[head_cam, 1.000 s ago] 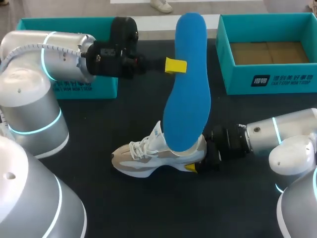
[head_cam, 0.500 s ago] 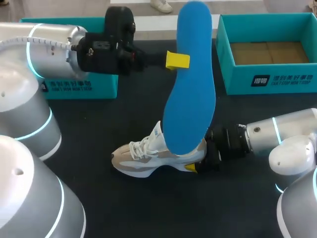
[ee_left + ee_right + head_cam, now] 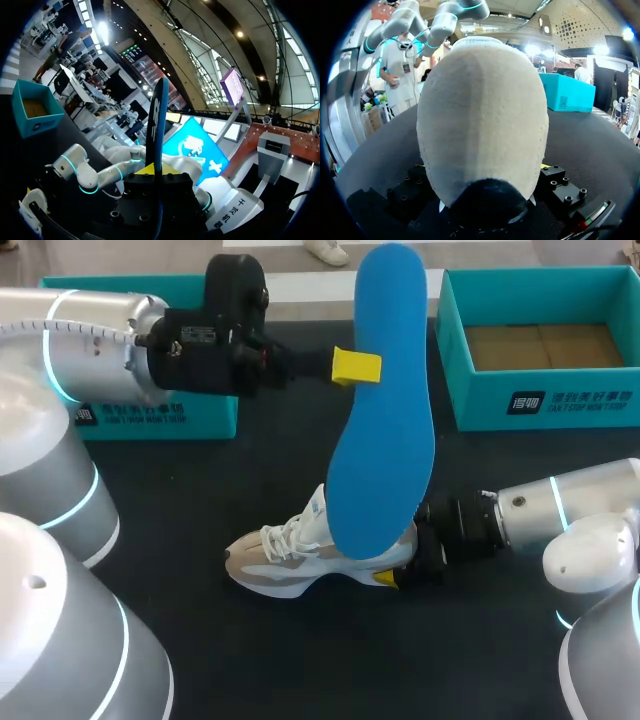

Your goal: Take the shoe out of the shoebox, open the shoe tongue, remove and reinsert the insole, then place the shoe into the shoebox

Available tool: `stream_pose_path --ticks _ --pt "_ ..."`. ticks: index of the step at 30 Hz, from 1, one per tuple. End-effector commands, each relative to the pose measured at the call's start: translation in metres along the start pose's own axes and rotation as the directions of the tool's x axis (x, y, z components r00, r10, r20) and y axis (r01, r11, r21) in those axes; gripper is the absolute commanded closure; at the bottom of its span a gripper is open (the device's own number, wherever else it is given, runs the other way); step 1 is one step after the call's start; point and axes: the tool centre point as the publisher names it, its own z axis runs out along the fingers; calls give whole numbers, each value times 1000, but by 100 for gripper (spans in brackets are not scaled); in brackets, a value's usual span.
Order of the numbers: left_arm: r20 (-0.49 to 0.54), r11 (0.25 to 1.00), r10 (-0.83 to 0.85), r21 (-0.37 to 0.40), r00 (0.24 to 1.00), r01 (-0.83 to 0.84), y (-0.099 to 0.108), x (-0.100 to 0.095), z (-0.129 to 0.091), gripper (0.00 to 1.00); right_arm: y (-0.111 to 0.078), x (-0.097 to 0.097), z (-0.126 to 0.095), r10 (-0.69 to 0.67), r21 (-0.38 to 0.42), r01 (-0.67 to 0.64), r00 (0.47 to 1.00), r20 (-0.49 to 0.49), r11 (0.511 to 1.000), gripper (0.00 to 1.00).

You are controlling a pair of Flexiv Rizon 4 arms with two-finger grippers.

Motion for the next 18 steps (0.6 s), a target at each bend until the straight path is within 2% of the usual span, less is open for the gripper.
stream_pose_path --ticks 1,7,8,9,10,18 --pt "0 1000 0 0 1000 0 1 -1 1 100 -3 -2 3 1 7 -1 1000 1 1000 100" --pt "0 1000 0 0 1000 0 1 -1 1 100 -3 -2 3 1 7 -1 1000 1 1000 100" --pt "0 1000 0 0 1000 0 1 -1 1 100 -3 -2 3 1 7 -1 1000 1 1000 91" --pt "0 1000 0 0 1000 0 1 -1 1 100 -3 -2 3 1 7 -1 1000 1 1000 54" --pt "0 1000 0 0 1000 0 1 -1 1 100 -3 -2 3 1 7 -1 1000 1 1000 0" --pt "0 1000 0 0 1000 0 1 -1 1 100 9 5 -16 -7 54 6 1000 20 999 0"
